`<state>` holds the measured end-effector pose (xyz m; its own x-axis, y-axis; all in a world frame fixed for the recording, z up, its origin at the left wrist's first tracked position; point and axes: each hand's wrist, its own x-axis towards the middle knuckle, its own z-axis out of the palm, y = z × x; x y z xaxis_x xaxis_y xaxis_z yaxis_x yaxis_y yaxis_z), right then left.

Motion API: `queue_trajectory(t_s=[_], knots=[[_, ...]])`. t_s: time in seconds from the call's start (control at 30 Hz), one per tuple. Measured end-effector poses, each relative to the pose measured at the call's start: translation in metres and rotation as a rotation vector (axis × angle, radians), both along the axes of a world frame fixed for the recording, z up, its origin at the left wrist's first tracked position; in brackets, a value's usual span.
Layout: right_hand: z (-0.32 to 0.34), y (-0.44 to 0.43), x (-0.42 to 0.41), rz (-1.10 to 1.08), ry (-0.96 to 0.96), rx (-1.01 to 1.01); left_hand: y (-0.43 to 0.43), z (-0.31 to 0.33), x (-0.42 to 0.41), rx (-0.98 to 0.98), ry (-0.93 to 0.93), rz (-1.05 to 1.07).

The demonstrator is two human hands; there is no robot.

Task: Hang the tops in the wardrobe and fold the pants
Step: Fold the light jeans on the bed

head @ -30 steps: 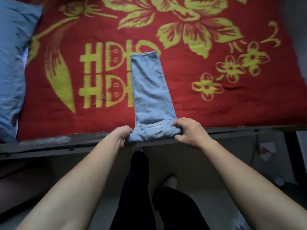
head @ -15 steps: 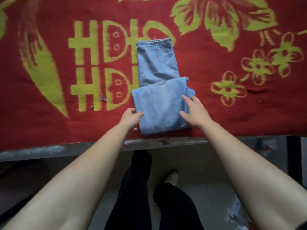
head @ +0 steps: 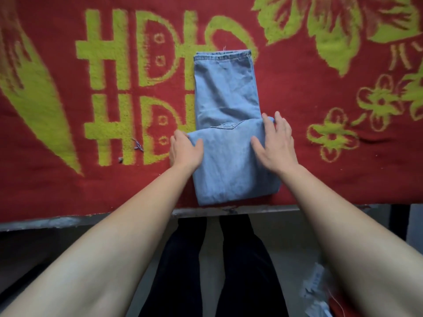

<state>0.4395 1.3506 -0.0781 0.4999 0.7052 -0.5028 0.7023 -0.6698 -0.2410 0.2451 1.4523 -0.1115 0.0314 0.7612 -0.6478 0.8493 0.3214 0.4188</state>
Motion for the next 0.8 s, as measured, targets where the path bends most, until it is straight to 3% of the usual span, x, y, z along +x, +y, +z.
queue_trajectory(t_s=[0.17,0.33,0.53,0.8], knots=[[-0.021,0.075,0.036,-0.237,0.192,0.090,0.059,-0.021,0.026,0.065,-0.035,0.039],[-0.052,0.143,0.056,-0.415,0.243,0.138,0.103,-0.032,0.071,-0.014,-0.366,0.288],[-0.043,0.181,0.075,-0.384,0.322,0.209,0.127,-0.015,0.097,-0.153,-0.626,0.501],[0.033,0.110,0.078,-0.022,0.095,0.321,0.085,0.064,0.072,-0.038,-0.511,0.287]])
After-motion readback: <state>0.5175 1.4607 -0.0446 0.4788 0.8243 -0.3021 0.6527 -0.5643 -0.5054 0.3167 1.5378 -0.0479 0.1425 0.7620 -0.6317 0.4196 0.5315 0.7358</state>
